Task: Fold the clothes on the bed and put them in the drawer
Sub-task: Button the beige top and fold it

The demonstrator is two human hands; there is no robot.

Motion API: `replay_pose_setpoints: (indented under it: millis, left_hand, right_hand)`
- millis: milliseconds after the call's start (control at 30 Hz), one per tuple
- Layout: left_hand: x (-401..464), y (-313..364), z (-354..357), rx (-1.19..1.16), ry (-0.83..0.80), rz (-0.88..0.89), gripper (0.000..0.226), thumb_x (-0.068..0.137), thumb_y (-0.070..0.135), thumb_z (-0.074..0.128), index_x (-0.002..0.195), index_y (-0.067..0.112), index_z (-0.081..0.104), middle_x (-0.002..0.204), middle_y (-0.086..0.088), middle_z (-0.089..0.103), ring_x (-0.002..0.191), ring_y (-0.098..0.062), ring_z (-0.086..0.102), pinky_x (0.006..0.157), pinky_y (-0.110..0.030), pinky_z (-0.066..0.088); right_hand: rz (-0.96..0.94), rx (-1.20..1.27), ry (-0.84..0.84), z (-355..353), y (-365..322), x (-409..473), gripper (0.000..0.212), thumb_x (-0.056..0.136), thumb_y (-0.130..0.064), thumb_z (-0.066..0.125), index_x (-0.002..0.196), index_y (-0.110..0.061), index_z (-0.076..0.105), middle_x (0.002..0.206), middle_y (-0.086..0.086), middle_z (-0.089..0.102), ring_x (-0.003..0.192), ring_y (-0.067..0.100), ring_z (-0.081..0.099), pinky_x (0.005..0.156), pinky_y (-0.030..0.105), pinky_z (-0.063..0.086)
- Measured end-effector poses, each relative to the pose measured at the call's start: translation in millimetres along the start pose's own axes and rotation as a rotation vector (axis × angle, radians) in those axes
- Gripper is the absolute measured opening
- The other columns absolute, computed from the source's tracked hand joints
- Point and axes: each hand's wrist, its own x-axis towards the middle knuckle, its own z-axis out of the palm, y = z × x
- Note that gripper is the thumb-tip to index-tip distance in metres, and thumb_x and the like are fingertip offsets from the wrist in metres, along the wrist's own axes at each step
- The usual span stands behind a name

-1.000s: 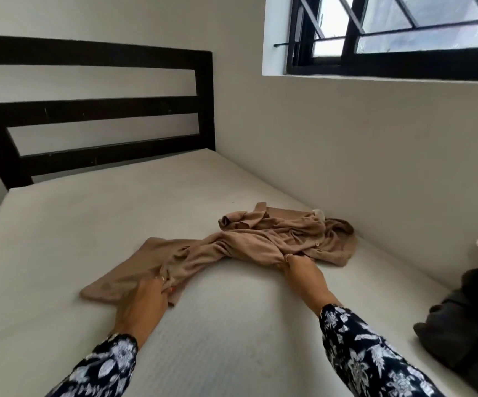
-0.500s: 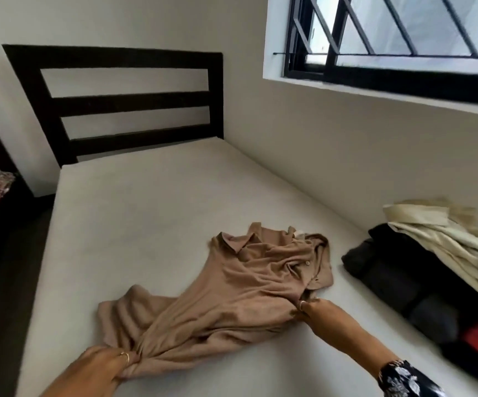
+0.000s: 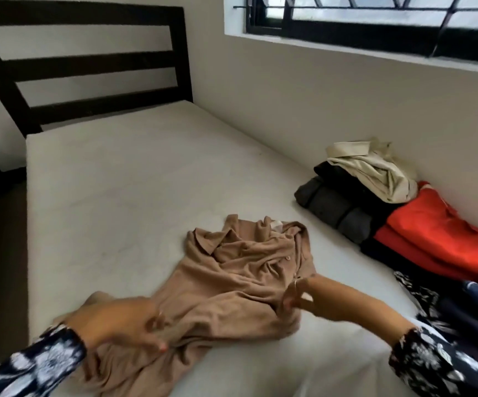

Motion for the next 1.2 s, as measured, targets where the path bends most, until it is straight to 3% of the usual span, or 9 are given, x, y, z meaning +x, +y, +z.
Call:
replay_pose_setpoints:
  millis: [200,333,467,600,800,900,967,1033,1200]
  left_hand:
    - [59,85,-66,-0.143,0.337,0.078,0.040,0.090,0.051,0.054,0.122,0.028,0.057,0.121,0.003,0.061,0.105,-0.015,0.059,0.083,-0.029,0.048]
    - [109,127,-79,-0.169,0.577,0.163,0.052,0.093,0.042,0.056,0.140,0.025,0.043,0.138,0.004,0.052,0.123,-0.015,0.051,0.097,-0.029,0.044]
    - [153,144,-79,-0.210,0.697,0.108,0.060,0.089,0.048,0.057,0.142,0.025,0.038,0.136,0.005,0.051,0.119,-0.017,0.052,0.095,-0.029,0.043]
    - [186,142,-83,-0.203,0.623,0.087,0.053,0.086,0.056,0.056,0.128,0.024,0.052,0.124,0.007,0.055,0.112,-0.015,0.053,0.094,-0.030,0.043]
    - [177,130,-87,-0.505,0.758,0.130,0.029,0.097,0.017,0.049,0.122,0.018,0.062,0.098,0.001,0.066,0.086,-0.016,0.062,0.076,-0.023,0.050]
    - [165,109,-98,-0.665,0.864,0.042,0.031,0.096,0.014,0.052,0.126,0.014,0.059,0.111,-0.009,0.068,0.104,-0.028,0.063,0.079,-0.006,0.037]
    - [155,90,-108,-0.714,0.941,0.066,0.031,0.092,0.026,0.048,0.119,0.015,0.060,0.115,-0.008,0.068,0.108,-0.024,0.062,0.089,-0.020,0.044]
    - [134,69,-122,-0.737,1.037,0.098,0.032,0.087,0.028,0.045,0.108,0.010,0.061,0.103,-0.007,0.069,0.097,-0.017,0.063,0.081,-0.026,0.046]
    - [70,30,-175,-0.566,1.194,0.138,0.015,0.090,0.018,0.051,0.101,0.012,0.060,0.089,0.000,0.063,0.082,-0.008,0.058,0.068,-0.006,0.037]
  right_hand:
    - [0.275,-0.049,0.310,-27,86,39,0.029,0.093,-0.012,0.053,0.115,-0.028,0.063,0.113,0.000,0.068,0.095,0.017,0.064,0.083,0.032,0.052]
    - [0.282,0.062,0.360,-36,110,60,0.064,0.084,0.012,0.048,0.138,-0.024,0.047,0.130,0.006,0.058,0.109,0.019,0.060,0.091,0.033,0.051]
    - [0.283,0.110,0.378,-26,126,87,0.077,0.081,0.017,0.043,0.145,-0.024,0.039,0.143,0.006,0.046,0.126,0.024,0.049,0.100,0.032,0.045]
    - [0.315,0.199,0.414,-19,147,115,0.060,0.087,0.002,0.050,0.140,-0.026,0.045,0.134,0.009,0.050,0.121,0.026,0.052,0.100,0.031,0.043]
    - [0.236,0.267,0.370,-22,162,139,0.037,0.087,-0.018,0.057,0.122,-0.030,0.060,0.110,0.004,0.061,0.101,0.022,0.058,0.082,0.028,0.044]
    - [0.182,0.329,0.466,-28,151,140,0.023,0.088,-0.013,0.055,0.107,-0.020,0.067,0.101,0.006,0.067,0.088,0.020,0.061,0.075,0.029,0.046]
    - [0.167,0.498,0.535,-35,136,136,0.018,0.090,-0.010,0.054,0.101,-0.018,0.067,0.096,0.004,0.067,0.082,0.017,0.062,0.075,0.031,0.048]
    - [0.095,0.824,0.623,-50,115,129,0.015,0.093,-0.006,0.051,0.091,-0.014,0.064,0.088,0.001,0.065,0.080,0.014,0.061,0.075,0.029,0.047]
    - [-0.097,1.344,0.756,-121,63,108,0.010,0.096,-0.004,0.046,0.096,-0.013,0.052,0.089,0.002,0.068,0.076,0.011,0.064,0.062,0.021,0.049]
